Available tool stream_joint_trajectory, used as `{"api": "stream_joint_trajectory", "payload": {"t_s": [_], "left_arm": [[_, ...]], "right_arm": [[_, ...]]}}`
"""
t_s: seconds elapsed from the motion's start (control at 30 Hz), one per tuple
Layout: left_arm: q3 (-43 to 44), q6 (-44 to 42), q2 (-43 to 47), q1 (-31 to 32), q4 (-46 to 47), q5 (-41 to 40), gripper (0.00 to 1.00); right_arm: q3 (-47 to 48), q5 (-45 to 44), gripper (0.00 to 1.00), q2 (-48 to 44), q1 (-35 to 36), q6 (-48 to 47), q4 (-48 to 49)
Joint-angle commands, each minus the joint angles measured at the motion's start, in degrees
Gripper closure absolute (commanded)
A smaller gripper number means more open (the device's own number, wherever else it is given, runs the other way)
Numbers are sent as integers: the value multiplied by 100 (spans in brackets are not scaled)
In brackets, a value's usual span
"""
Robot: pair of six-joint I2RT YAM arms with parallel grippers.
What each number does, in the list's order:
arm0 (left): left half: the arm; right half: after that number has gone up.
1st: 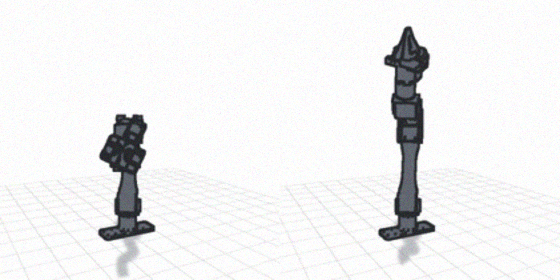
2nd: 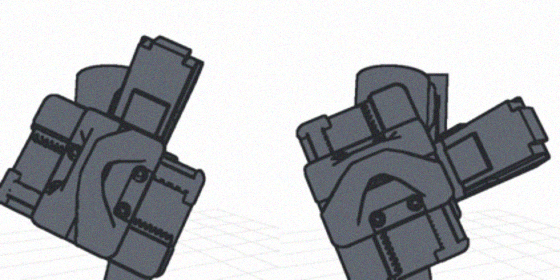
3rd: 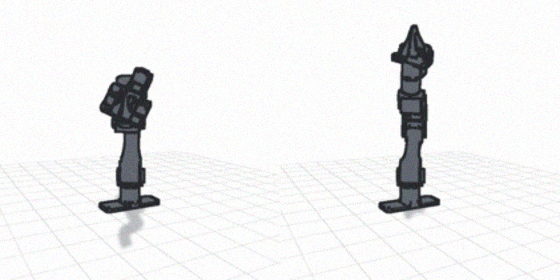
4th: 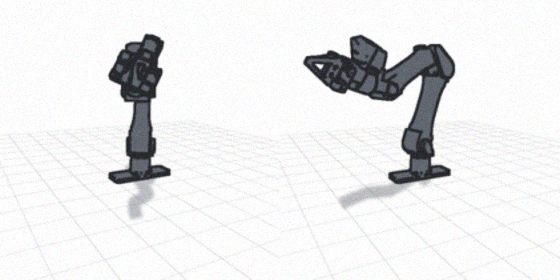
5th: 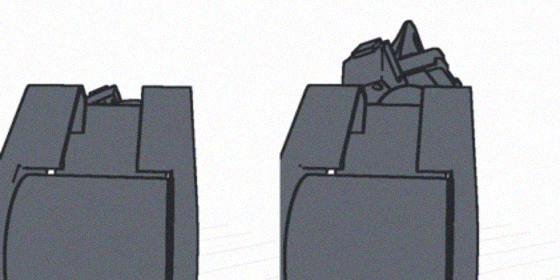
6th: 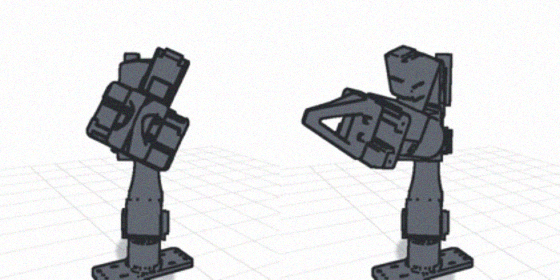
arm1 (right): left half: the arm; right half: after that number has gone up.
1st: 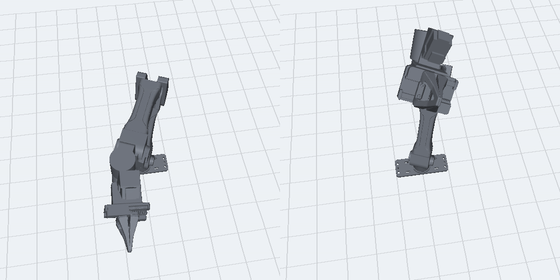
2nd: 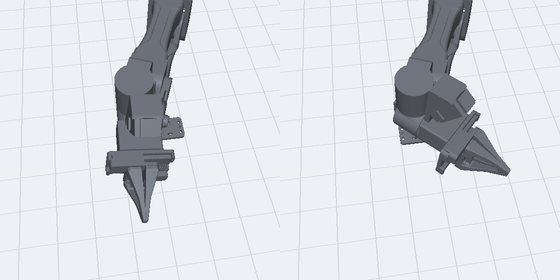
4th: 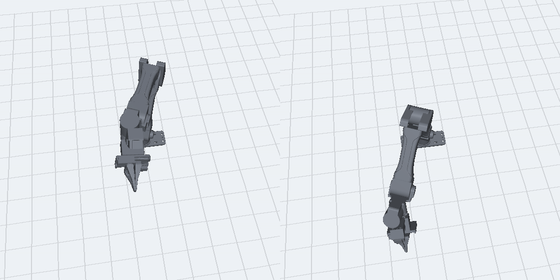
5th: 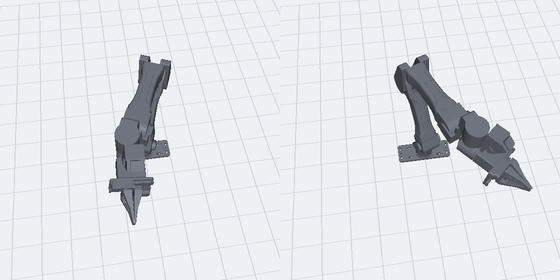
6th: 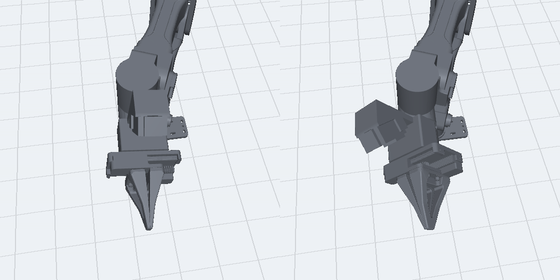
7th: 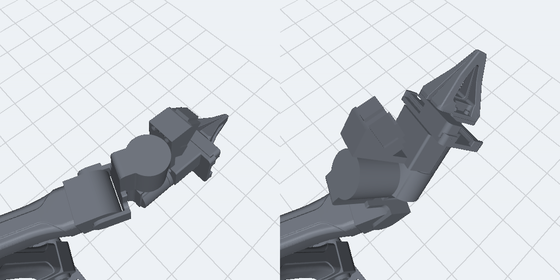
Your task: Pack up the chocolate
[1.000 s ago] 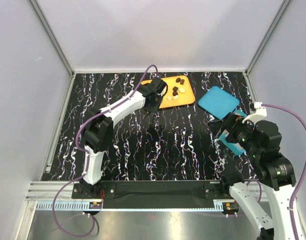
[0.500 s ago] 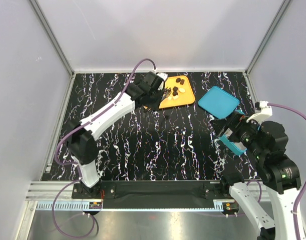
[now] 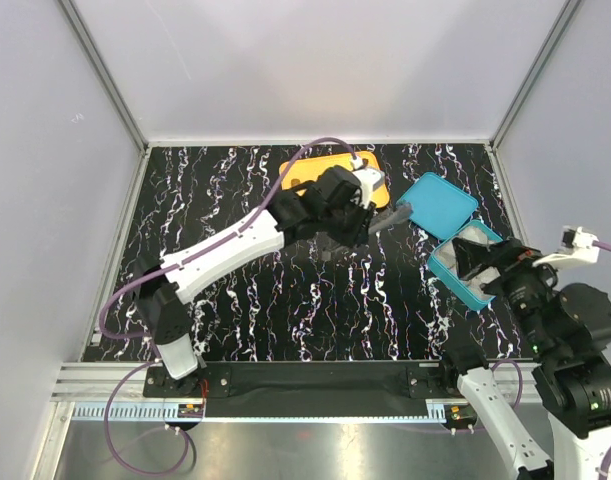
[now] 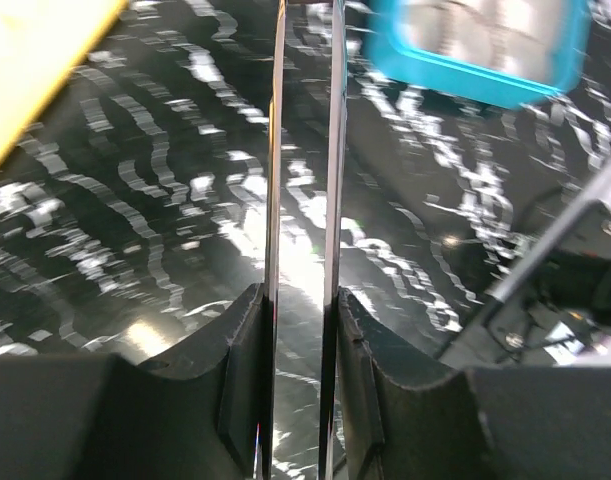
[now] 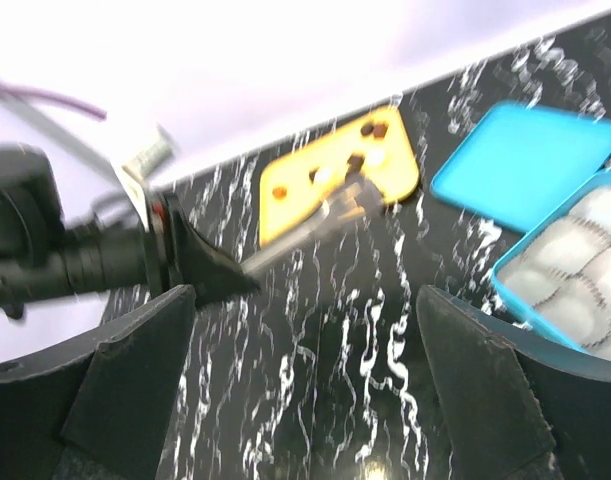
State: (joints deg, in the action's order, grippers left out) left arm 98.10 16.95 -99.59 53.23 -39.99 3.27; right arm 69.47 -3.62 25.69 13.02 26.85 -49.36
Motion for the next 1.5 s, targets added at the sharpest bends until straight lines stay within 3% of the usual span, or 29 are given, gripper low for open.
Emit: {"api": "stream_joint_trajectory", "payload": {"t_s": [0.0, 0.23, 0.47, 0.87, 1.47], "left_arm": [[349, 107, -270, 336, 492, 402, 68], [1263, 19, -1193, 863, 106, 394, 69], [1808, 45, -1756, 1031, -18, 253, 69], [2081, -16, -2301, 1040, 175, 333, 69], [2081, -376, -2626, 1031, 272, 7, 60]], "right_arm": [[198, -675, 0, -160, 25, 66, 296], [58, -781, 0, -468, 26, -13, 401], [-109, -219, 0, -276, 26, 101, 129], [-180, -306, 0, -574, 26, -119, 226], [-399, -157, 0, -530, 26, 48, 427]]}}
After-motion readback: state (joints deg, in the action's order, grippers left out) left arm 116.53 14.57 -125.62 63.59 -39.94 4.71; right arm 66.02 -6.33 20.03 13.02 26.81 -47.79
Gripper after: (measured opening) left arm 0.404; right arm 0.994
